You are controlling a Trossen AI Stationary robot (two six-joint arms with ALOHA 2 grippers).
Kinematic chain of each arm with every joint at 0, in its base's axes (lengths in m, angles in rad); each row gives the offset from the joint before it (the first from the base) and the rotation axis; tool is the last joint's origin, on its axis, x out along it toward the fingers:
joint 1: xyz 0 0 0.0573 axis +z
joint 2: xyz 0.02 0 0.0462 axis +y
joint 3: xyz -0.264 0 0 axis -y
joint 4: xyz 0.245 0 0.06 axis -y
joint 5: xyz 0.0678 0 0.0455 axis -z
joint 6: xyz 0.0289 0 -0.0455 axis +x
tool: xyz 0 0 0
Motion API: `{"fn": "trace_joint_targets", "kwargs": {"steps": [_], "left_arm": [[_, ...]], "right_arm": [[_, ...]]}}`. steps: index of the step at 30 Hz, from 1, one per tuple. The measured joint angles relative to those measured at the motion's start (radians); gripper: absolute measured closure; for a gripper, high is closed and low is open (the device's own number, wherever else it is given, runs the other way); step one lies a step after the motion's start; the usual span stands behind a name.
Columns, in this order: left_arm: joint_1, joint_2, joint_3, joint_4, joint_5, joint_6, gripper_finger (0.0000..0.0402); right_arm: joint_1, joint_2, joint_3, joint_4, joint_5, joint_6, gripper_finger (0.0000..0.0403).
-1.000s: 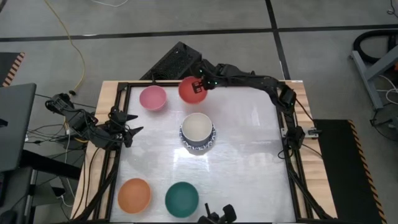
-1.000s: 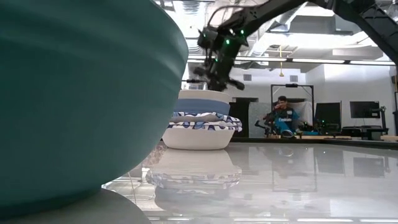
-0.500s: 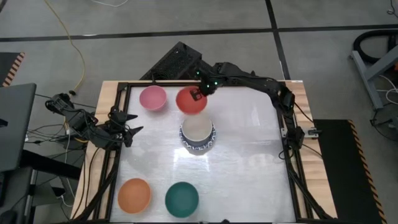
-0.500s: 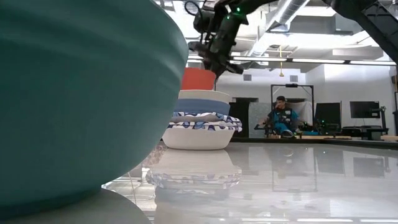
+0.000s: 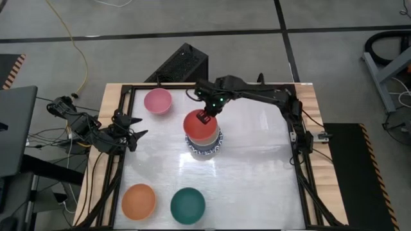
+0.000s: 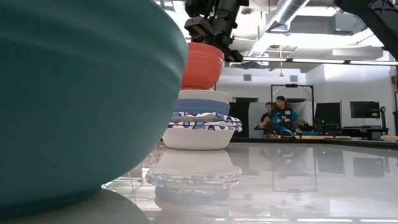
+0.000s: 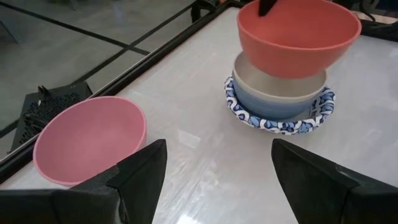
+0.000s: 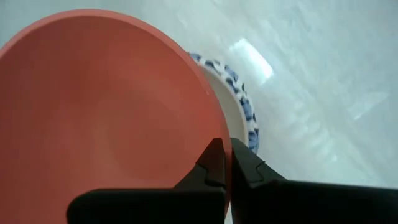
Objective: Nest bowls inside each other
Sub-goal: Stack the orange bowl on top of the white bowl
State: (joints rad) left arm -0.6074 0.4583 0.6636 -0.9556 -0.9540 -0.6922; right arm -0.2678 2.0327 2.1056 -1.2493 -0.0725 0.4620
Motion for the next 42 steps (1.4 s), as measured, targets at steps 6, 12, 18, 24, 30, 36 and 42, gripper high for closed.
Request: {"fn": "trace_joint_targets", "kwargs": {"steps": [6,12,18,24,30,36,42], "left_arm": [[0.0,0.0,0.0,0.0,0.006,0.0,0.0123],[0.0,0.003,0.0,-0.005,0.014,-0.007,0.0123],[0.0,0.019,0.0,-0.007,0.056,-0.014,0.0123],[0.0,0.059,0.0,-0.022,0.057,-0.053,0.0123],[0.0,0.111,0.0,-0.028,0.076,-0.066,0.0123],[-0.001,0.15,0.0,-0.027,0.086,-0.08,0.0123],[-0.001,0.166,0.0,-0.01,0.082,-0.106,0.0123]], "right_arm": [[0.037,-0.017,0.0,0.032,0.069,-0.015,0.0393],[0.046,-0.057,-0.001,0.024,0.088,-0.018,0.0393],[0.046,-0.105,-0.001,-0.068,0.126,0.011,0.0393],[0.053,-0.172,0.001,-0.106,0.177,0.015,0.0393],[0.051,-0.174,-0.001,-0.179,0.155,0.005,0.0394],[0.062,-0.181,-0.001,-0.226,0.15,-0.028,0.0394],[0.137,-0.261,-0.001,-0.104,0.136,-0.241,0.0394]]}}
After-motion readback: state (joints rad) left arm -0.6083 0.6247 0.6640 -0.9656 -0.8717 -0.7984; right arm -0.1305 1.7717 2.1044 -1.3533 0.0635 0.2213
